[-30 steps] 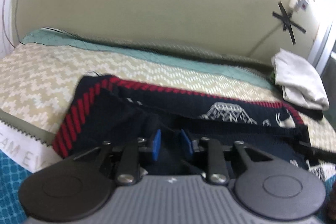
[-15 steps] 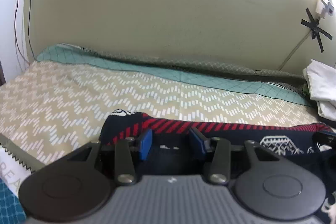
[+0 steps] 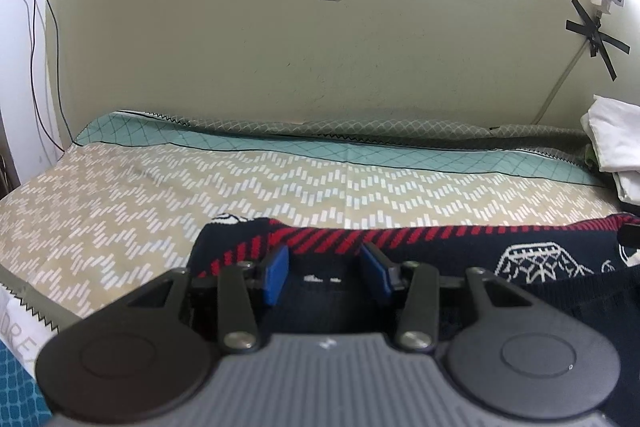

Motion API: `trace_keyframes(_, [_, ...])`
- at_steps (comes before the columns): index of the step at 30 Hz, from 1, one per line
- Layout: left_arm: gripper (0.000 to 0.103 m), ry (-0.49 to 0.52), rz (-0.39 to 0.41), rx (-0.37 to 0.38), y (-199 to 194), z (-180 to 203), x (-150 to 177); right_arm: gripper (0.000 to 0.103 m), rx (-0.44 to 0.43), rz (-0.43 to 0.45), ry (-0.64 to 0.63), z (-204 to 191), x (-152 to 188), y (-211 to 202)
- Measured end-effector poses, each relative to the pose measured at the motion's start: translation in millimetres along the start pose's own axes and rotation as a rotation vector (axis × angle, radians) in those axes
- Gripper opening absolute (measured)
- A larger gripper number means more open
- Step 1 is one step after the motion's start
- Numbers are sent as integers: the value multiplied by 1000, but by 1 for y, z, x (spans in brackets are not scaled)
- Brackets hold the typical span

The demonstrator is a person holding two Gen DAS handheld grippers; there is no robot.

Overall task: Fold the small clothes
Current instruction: 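Press the folded sweater flat with both grippers and release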

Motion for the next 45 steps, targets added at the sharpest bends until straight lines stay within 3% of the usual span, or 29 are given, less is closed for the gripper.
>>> trace_keyframes(7, [43,-1,1,6,0,1,0,36,48,22,-62,-8,2,-3])
trace_keyframes(15, [50,-4,3,28,0,0,0,36,39,20,-49,-5,0,-3])
trace_keyframes(24, [50,-14,6,37,-1,1,0,37,50,19,-53,-8,1,-4])
trace_keyframes(25, [50,-21,8,42,-1,0,0,39,54,17,-62,-10,1,-4])
trace_keyframes(26, [50,-29,10,48,-2,-2,0,49,63,19,-69,-12,1,-5])
trace_keyframes(28, [51,-49,13,62,-2,-5,0,55,80,49,-69,-15,-1,-12])
trace_keyframes(30, [52,-56,14,70,-2,-5,0,59,44,76,-63,-23,-3,-22])
trace_keyframes(36, [53,-50,14,66,-1,-2,0,58,-79,3,-127,-54,7,-23])
trace_keyframes(39, [53,-45,14,63,-1,-2,0,58,-10,-81,-206,-53,24,-6])
trace_keyframes(43, [53,-40,14,62,-1,-1,0,48,-14,-81,-183,-38,23,-9])
trace_keyframes(45, [53,-37,15,62,-1,-1,0,47,-12,-73,-197,-38,26,-14])
Point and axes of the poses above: each gripper's, at about its wrist camera, not at the fingertips, and y roughly the way its jaws point, z to its right, x to its underside, the point moved 4 cm from there along y, roughly the way its jaws point, and after that the axes turned 4 degrees about y, right-handed, at the moved point
